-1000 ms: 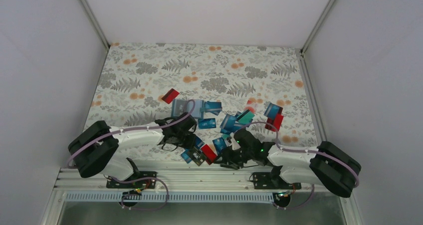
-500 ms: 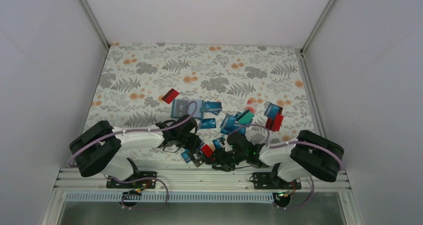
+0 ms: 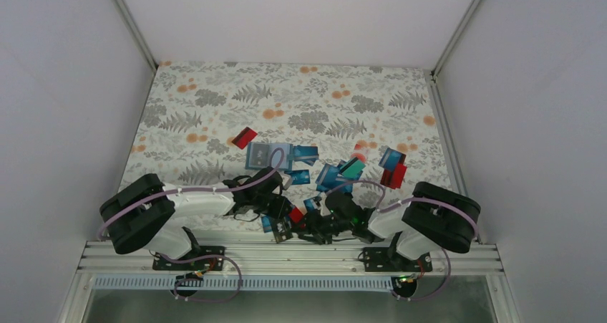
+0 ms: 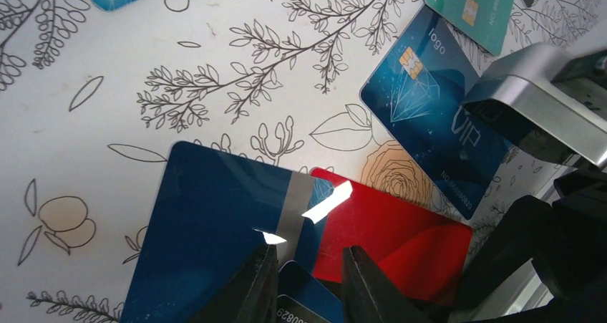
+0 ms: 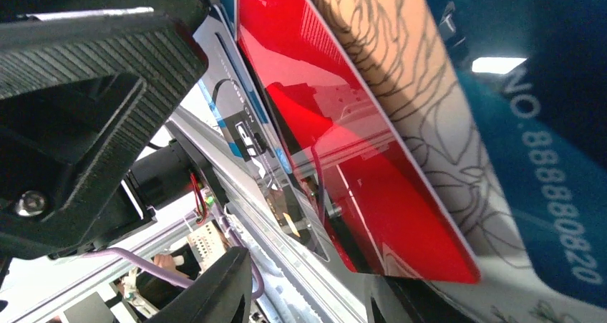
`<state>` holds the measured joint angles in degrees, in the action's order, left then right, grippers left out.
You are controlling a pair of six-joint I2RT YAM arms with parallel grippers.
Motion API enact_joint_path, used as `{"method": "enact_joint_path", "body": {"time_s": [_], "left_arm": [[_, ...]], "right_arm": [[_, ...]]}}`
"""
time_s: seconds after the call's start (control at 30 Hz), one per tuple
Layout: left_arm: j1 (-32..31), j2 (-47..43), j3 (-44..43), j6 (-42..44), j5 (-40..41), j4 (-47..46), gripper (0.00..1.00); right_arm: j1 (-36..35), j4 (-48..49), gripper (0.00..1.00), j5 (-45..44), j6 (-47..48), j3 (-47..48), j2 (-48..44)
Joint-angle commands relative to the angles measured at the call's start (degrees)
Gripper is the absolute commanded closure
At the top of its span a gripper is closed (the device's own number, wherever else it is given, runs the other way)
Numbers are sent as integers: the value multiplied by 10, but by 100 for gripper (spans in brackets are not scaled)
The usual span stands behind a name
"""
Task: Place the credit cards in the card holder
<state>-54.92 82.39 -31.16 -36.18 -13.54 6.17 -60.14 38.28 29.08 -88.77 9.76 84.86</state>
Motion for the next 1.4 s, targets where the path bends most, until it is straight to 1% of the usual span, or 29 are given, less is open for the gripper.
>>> {"method": "enact_joint_path", "body": {"time_s": [0.0, 0.1, 0.2, 0.43, 0.63, 0.93, 1.17, 1.37], "left_arm": [[-14, 16, 25, 11, -42, 46, 76], [-13, 11, 24, 16, -43, 43, 76], [-13, 14, 22, 21, -50, 38, 76], [-13, 18, 16, 28, -60, 32, 76], [-13, 20, 14, 29, -66, 28, 77], [-13, 5, 13, 25, -58, 36, 77], [-10, -18, -2, 17, -27, 62, 77], [2, -62, -15, 9, -1, 96, 77]], "right_arm": [[4, -48, 62, -103, -19, -6, -12], [4, -79, 65, -114, -10, 4, -29], [4, -87, 69, -122, -10, 4, -37], [6, -86, 81, -131, -19, 1, -39], [10, -87, 95, -135, -21, -2, -38], [16, -96, 96, -131, -18, -5, -44], [18, -130, 96, -144, -6, -5, -89], [21, -177, 96, -159, 11, 2, -141]]}}
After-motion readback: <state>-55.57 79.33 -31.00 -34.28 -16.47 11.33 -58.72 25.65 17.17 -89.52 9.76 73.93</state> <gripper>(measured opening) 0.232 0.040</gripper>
